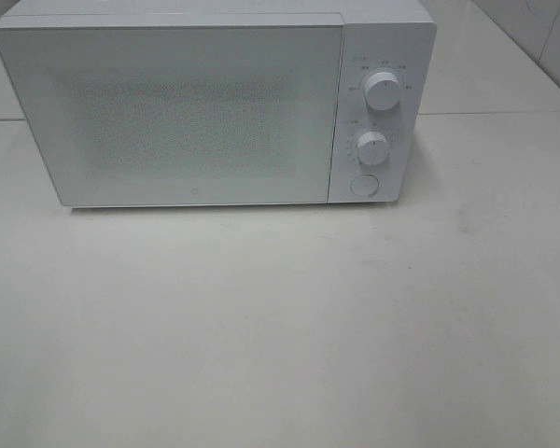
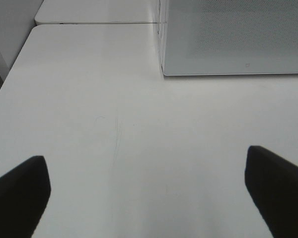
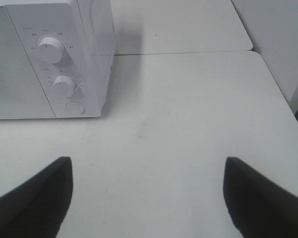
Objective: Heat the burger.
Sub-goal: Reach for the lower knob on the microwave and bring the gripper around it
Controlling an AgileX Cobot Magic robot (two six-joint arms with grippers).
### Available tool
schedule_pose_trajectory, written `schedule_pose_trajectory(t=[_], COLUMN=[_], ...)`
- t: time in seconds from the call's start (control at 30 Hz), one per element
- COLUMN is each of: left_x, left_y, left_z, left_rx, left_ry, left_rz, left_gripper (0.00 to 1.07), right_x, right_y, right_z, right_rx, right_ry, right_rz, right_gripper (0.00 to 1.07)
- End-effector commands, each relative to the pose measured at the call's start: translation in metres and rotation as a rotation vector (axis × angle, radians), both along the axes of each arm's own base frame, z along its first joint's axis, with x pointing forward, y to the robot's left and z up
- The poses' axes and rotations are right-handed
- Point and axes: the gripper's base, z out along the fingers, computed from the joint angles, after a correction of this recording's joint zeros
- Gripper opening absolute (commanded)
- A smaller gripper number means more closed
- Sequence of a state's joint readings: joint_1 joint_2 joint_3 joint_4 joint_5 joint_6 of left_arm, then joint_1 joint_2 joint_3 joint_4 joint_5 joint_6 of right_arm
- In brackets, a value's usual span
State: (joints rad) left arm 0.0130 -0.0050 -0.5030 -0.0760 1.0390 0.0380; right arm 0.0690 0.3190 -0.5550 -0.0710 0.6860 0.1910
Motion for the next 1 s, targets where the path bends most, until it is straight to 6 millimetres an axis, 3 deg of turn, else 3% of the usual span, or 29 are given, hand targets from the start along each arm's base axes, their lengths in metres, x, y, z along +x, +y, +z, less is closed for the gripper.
schedule_pose_trajectory(t=[0.03,0.57,1.0], left_x=[-0.003,-0.003,-0.003], left_y=[0.000,0.000,0.000], left_z=[-0.001,-0.001,-0.001], left_rx=[-0.006,-0.006,-0.006], left_ry=[-0.019,-0.019,-0.019], left_rz=[0.001,0.001,0.001], left_gripper=[1.00,1.00,1.00], right_x=[0.010,0.074,0.110], right_y=[0.000,0.006,0.009], right_z=[0.004,0.002,-0.008], right_rx=[-0.009,-0.012,-0.009], right_ry=[-0.023,-0.043,-0.061], right_rz=[-0.004,0.020,0.034], right_gripper=[0.79,0.78,0.78])
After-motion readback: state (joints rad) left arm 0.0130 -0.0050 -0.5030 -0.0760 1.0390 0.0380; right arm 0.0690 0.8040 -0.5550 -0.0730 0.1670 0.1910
